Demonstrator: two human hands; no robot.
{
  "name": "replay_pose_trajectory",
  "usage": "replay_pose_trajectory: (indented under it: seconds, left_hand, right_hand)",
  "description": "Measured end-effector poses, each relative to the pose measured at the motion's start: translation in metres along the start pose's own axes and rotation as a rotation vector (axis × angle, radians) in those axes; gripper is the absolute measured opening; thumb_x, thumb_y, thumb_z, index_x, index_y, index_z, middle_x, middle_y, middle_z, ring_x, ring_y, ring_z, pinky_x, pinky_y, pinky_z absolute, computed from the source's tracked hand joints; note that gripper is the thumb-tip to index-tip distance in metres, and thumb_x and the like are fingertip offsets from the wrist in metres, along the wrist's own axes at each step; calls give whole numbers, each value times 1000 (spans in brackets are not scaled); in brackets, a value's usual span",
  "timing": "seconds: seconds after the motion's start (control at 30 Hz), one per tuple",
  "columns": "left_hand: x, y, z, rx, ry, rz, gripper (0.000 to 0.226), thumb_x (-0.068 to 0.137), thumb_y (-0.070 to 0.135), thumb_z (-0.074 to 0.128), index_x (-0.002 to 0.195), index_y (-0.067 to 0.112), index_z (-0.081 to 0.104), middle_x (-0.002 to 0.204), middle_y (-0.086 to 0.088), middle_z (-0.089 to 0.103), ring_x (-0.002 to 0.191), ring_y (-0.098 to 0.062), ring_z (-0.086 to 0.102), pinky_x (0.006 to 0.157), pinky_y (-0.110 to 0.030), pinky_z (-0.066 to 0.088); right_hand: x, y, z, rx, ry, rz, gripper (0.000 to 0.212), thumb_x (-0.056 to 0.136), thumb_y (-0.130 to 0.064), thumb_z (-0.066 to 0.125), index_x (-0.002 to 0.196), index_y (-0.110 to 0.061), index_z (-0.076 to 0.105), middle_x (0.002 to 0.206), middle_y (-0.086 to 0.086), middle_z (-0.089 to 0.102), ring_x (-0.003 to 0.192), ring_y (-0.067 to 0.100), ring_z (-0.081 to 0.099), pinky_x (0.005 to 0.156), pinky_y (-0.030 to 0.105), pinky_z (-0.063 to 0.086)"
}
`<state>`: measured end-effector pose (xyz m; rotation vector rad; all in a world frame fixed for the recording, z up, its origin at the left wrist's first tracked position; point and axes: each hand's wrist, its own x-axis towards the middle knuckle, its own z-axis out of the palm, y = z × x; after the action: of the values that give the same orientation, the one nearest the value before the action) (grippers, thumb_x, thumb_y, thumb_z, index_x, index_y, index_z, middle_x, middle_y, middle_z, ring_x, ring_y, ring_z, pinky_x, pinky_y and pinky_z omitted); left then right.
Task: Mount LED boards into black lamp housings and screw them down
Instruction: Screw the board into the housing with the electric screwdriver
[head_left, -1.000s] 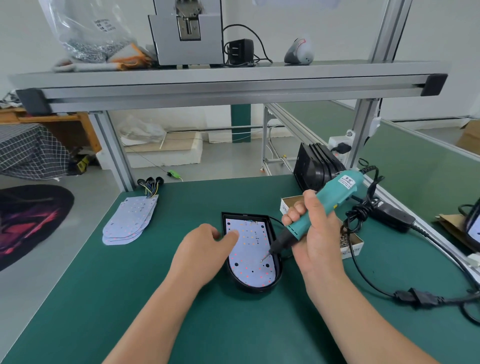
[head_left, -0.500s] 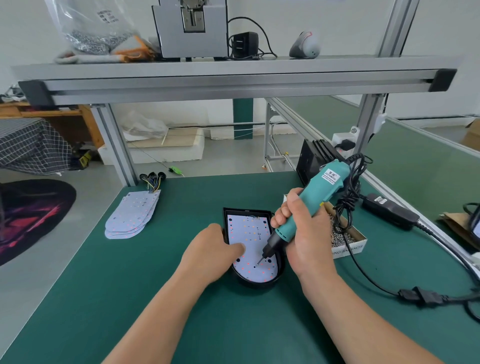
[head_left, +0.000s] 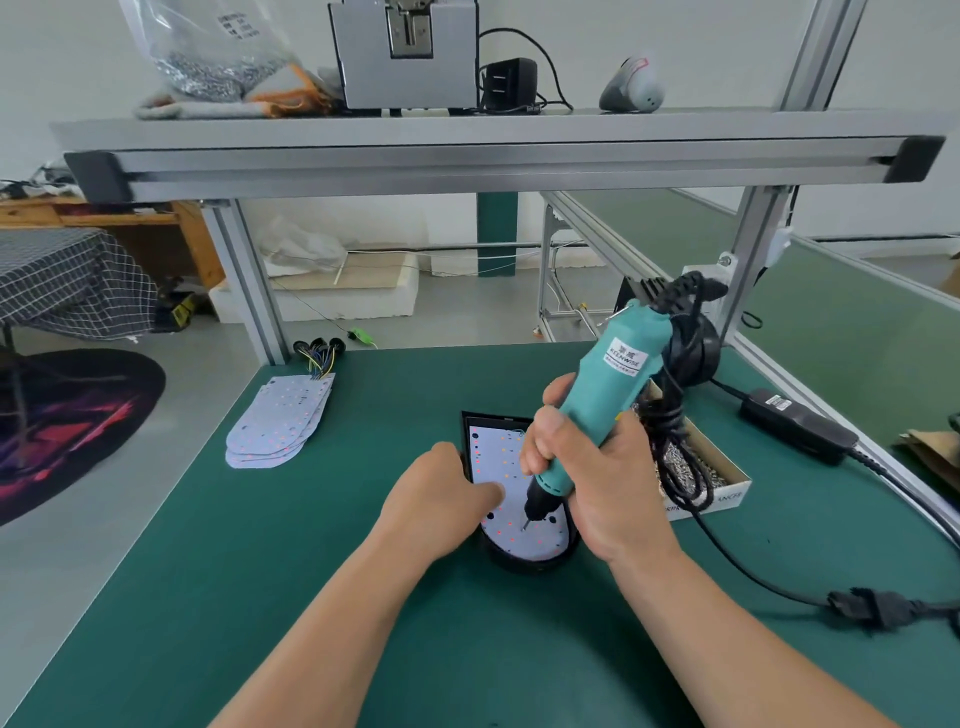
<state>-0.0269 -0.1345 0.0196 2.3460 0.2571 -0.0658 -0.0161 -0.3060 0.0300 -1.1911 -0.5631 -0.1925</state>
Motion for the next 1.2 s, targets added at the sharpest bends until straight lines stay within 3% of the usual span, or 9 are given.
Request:
replay_pose_trajectory:
  seconds: [0.13, 0.37, 0.57, 0.77, 0.83, 0.9, 1.0, 1.1, 1.2]
  left_hand:
    - [1, 0, 0, -4, -2, -8, 35, 82, 34, 72, 87, 15, 44, 74, 1, 46, 62, -22, 39, 58, -32, 32]
    - [1, -1, 1, -14, 5, -36, 38, 80, 39, 73, 87, 16, 43, 76, 2, 47, 61, -20, 39, 56, -31, 31]
    - [-1, -1, 1, -16, 9, -20, 39, 80, 41, 72, 86, 16, 42, 76, 2, 47, 61, -19, 39, 56, -31, 31]
    - [-6, 2, -11, -70, 70, 16, 53, 99, 62, 54, 76, 17, 38, 69, 4, 42, 61, -20, 36, 57, -34, 30]
    - [0, 3, -20, -332, 107, -91, 37, 106, 38, 46, 85, 7, 48, 74, -4, 45, 67, -23, 32, 63, -36, 33]
    - [5, 3, -27, -862, 86, -258, 10, 103, 8, 45, 98, 4, 53, 78, -6, 44, 68, -22, 27, 62, -32, 33]
    - [8, -2, -34, -1575, 69, -354, 27, 101, -21, 33, 113, -12, 55, 108, -17, 55, 85, -23, 57, 71, -31, 53]
    - [8, -5, -33, -1766, 62, -344, 25, 104, -21, 36, 121, -15, 53, 123, -23, 59, 100, -34, 73, 73, -35, 64]
    - [5, -3, -30, -1702, 33, -270, 17, 108, -13, 41, 116, -13, 56, 114, -26, 73, 86, -29, 82, 64, -28, 66]
  right_hand:
    - [0, -2, 3, 35, -49, 22, 12, 97, -17, 68, 93, -25, 61, 70, -4, 54, 63, 23, 53, 69, 39, 52]
    - [0, -4, -4, 137, 24, 64, 25, 94, -18, 71, 117, -12, 63, 70, 8, 54, 69, 28, 55, 78, 43, 53]
    - [-1, -8, -4, 53, -4, -7, 25, 93, -20, 74, 116, -12, 66, 73, 11, 59, 72, 31, 60, 82, 52, 51]
    - [9, -16, -10, 330, 140, 26, 20, 96, -23, 73, 111, -14, 63, 72, 2, 47, 67, 21, 50, 76, 38, 54]
    - [11, -14, -17, 413, 250, 73, 7, 100, -21, 64, 105, -17, 65, 72, 1, 46, 66, 18, 50, 74, 34, 55]
    - [13, -11, -22, 467, 338, 108, 6, 101, -22, 61, 103, -17, 64, 72, -1, 47, 65, 15, 51, 74, 32, 55]
    - [15, -8, -28, 479, 391, 112, 5, 101, -22, 62, 101, -17, 62, 73, -2, 48, 66, 14, 51, 75, 31, 55]
    - [15, -6, -30, 489, 392, 110, 4, 101, -21, 64, 98, -18, 63, 73, -2, 48, 65, 14, 52, 74, 31, 56]
    - [15, -5, -28, 505, 386, 116, 4, 100, -21, 65, 99, -17, 63, 73, -1, 48, 65, 14, 52, 75, 32, 56]
